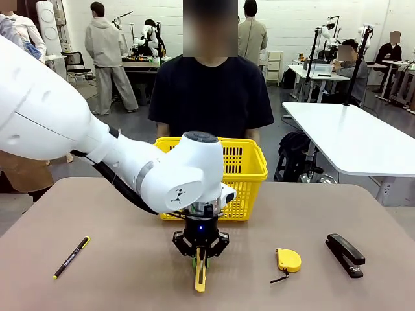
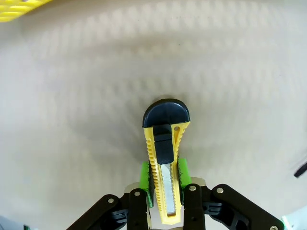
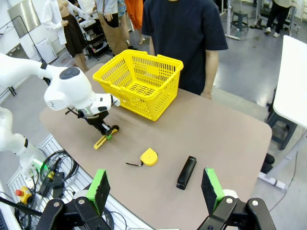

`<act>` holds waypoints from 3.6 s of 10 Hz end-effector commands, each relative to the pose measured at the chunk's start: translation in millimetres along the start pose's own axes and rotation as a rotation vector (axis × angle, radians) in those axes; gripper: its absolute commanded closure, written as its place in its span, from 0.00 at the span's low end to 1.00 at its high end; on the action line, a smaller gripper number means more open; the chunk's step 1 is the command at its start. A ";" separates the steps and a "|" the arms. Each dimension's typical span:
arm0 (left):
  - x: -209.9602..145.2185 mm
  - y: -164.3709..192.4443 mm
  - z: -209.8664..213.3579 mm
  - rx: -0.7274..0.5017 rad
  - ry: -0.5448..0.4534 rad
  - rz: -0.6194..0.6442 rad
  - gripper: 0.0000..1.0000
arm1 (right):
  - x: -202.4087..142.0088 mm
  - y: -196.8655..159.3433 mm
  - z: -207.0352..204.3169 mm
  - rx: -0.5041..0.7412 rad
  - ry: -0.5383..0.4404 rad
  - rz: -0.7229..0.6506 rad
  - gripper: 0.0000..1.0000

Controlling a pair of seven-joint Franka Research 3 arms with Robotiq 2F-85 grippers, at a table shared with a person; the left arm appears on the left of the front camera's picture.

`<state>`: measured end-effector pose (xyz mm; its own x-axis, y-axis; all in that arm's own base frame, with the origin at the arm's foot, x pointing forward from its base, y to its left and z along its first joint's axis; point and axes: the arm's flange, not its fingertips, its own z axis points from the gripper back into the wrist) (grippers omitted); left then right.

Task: Place the items the person wants into the basket.
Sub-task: Pick up the item the person points to and place it in the Market Basket.

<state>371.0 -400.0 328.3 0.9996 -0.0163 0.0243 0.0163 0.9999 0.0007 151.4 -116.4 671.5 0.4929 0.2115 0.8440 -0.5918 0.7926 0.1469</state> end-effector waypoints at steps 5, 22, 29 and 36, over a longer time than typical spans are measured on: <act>-31.8 3.8 171.9 0.012 -0.094 0.006 1.00 | -0.4 -0.2 -1.3 -0.005 0.015 -0.009 0.00; 148.1 44.9 265.6 0.129 0.066 -0.576 0.73 | -0.4 -0.2 -1.3 -0.005 0.015 -0.009 0.00; 162.6 47.7 253.8 0.073 -0.003 -0.663 0.73 | -0.4 -0.2 -1.3 -0.005 0.015 -0.009 0.00; 203.3 52.3 223.9 0.006 0.015 -0.947 0.73 | -0.4 -0.2 -1.3 -0.005 0.015 -0.009 0.00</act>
<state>547.5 -351.9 556.8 0.6443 -0.7647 -0.0095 0.7636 0.6426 0.0630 151.2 -116.6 671.6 0.4923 0.2111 0.8444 -0.5919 0.7925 0.1470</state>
